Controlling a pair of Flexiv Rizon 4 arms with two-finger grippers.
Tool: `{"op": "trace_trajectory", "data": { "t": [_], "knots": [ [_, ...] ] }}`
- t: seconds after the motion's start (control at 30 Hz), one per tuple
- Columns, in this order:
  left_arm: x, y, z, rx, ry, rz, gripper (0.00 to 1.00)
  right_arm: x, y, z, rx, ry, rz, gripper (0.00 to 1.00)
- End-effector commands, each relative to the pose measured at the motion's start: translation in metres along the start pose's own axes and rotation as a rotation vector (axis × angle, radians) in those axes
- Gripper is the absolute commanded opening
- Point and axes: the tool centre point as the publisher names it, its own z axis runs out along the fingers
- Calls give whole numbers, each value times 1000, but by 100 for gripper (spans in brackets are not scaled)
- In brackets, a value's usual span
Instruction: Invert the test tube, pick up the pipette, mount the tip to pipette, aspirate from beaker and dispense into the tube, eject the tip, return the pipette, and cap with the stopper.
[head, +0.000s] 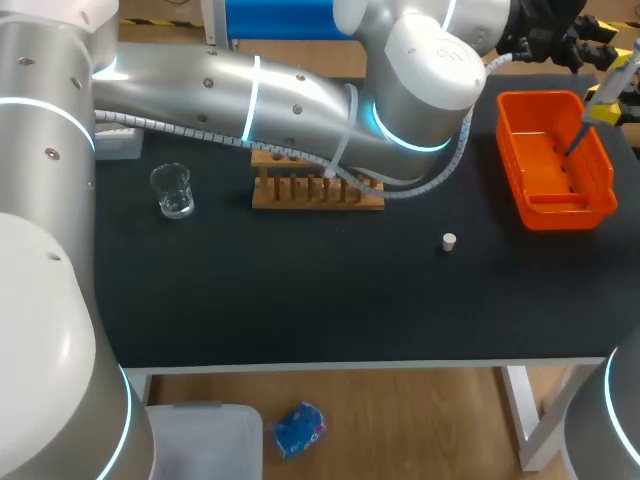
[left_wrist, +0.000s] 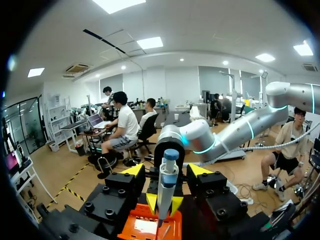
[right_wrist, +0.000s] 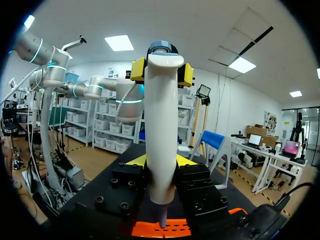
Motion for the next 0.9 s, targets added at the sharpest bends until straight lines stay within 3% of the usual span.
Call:
{"op": "trace_trajectory", "data": {
  "t": [0.03, 0.2, 0.53, 0.9],
  "knots": [
    [-3, -3, -10, -38, 17, -2, 100, 0, 1, 0, 3, 0, 0, 0],
    [-2, 2, -30, -63, 23, 9, 100, 0, 1, 0, 3, 0, 0, 0],
    [7, 34, -86, -90, 13, 10, 100, 0, 1, 0, 3, 0, 0, 0],
    [7, 34, -86, -90, 13, 10, 100, 0, 1, 0, 3, 0, 0, 0]
  ]
}}
